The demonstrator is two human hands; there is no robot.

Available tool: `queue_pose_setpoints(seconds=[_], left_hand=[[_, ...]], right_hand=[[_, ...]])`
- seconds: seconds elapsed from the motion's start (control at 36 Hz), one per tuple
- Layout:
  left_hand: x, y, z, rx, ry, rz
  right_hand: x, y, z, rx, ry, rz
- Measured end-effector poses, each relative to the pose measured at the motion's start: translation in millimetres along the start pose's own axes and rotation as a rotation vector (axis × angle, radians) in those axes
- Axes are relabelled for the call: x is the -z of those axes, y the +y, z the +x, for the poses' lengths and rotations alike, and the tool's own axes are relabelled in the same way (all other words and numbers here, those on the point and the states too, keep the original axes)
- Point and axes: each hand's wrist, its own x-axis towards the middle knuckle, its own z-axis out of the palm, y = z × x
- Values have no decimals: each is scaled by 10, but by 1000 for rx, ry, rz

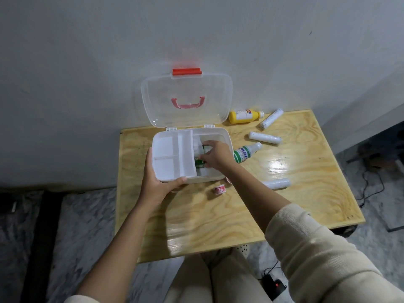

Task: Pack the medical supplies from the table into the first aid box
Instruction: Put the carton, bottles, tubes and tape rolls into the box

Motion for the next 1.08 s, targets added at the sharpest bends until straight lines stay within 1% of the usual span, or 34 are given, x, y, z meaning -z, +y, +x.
queue_pose_setpoints(seconds=[0.19, 0.36, 0.56, 0.64, 0.78, 0.83, 0.86, 0.94, 1.03, 1.08], left_hand=[[4, 13, 4, 7, 3, 19], [12, 25, -4, 14, 8, 32], [6, 19, -2, 21, 17, 34], [1, 23, -7, 19, 20, 35], [-17, 35, -13, 20, 20, 42], [-23, 29, -15, 16, 24, 38], [-23, 28, -15, 16, 22, 36], [-14, 27, -20, 28, 23, 33], [-14, 29, -29, 38, 22, 33], [-17, 32, -36, 45, 27, 35]], right_hand=[[47, 6, -5, -5, -18, 14], [-9, 22, 8, -6, 66, 31], [-45, 12, 1, 24, 96, 35], [-57, -5, 14, 22, 90, 13], [4, -19, 23, 9, 26, -49], [86, -33, 11, 44, 90, -31], [143, -36, -5, 78, 151, 25], [359, -5, -78, 152, 402, 258], [572, 191, -78, 79, 631, 380], [660, 403, -44, -27, 700, 427]])
